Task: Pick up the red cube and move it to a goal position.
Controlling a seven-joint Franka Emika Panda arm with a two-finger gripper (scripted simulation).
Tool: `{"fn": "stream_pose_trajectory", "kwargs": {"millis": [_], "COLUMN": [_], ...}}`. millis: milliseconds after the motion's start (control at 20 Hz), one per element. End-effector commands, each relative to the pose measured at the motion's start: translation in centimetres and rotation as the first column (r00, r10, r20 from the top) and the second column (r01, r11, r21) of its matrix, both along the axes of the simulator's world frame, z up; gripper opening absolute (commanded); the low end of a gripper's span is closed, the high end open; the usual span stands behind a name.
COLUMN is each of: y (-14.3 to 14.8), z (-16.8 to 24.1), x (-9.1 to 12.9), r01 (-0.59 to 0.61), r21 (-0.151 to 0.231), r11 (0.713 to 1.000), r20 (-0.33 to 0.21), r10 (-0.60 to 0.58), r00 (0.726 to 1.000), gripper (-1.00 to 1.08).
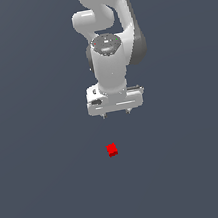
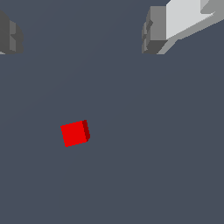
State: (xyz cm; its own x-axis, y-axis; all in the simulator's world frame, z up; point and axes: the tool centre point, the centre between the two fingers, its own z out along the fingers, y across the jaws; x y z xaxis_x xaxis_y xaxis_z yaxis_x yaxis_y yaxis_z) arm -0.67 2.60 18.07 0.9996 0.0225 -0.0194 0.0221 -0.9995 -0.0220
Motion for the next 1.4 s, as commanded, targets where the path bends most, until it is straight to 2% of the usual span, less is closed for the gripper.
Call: {"fn": "stream_pose_trajectory", "kwargs": {"millis": [0, 550, 1350], "y": [0.0, -1.0, -4.0], "z": [0.0, -3.0, -13.6], "x": [0.0, 1.3, 6.8], "r01": [0.000, -0.043, -0.195], "r21": [0.000, -0.004, -0.018], "r11": [1.000, 0.999, 0.981], "r20": [0.000, 0.004, 0.017], "r10": [0.000, 0.043, 0.196], "r00": [1.000, 0.999, 0.981], "gripper": [1.00, 1.00, 1.00]}}
